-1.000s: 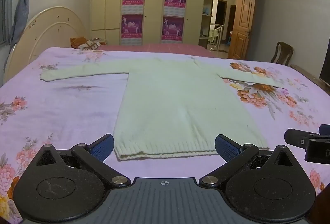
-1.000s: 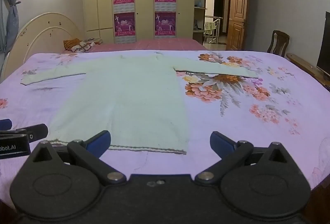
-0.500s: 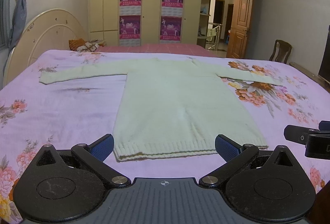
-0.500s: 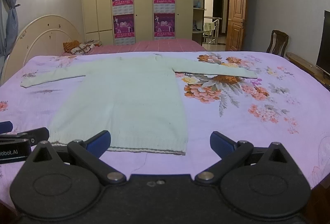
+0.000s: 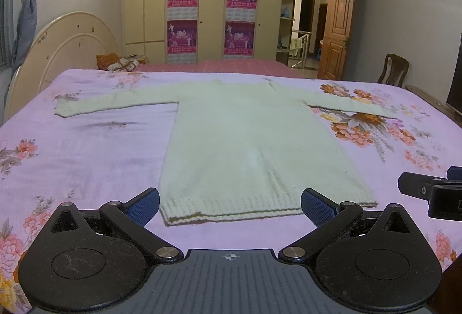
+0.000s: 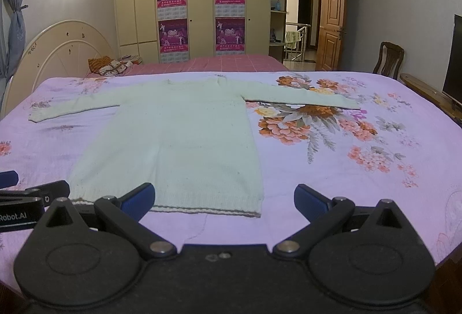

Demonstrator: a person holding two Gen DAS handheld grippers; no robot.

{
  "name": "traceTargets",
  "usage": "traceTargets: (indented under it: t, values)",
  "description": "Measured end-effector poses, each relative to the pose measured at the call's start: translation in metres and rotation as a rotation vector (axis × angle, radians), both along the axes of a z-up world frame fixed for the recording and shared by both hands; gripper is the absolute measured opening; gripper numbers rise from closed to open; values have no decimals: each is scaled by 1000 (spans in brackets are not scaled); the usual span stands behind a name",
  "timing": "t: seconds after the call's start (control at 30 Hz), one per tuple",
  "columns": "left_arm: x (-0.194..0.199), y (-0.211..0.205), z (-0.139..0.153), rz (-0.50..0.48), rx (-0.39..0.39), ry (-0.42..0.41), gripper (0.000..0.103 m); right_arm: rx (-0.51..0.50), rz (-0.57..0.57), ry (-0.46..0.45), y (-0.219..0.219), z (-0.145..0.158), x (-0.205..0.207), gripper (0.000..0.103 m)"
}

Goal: Fold small clothes

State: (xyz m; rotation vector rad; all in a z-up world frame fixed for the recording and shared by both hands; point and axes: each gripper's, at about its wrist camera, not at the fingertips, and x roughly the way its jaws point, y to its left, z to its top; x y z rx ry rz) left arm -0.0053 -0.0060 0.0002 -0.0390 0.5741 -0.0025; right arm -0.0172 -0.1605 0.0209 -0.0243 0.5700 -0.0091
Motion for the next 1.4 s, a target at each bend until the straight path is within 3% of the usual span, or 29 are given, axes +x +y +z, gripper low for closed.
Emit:
traceTargets:
  t: [1.4]
  values:
    - [7, 3, -4, 9, 4, 6, 103, -2, 10, 13, 4, -4, 9, 102]
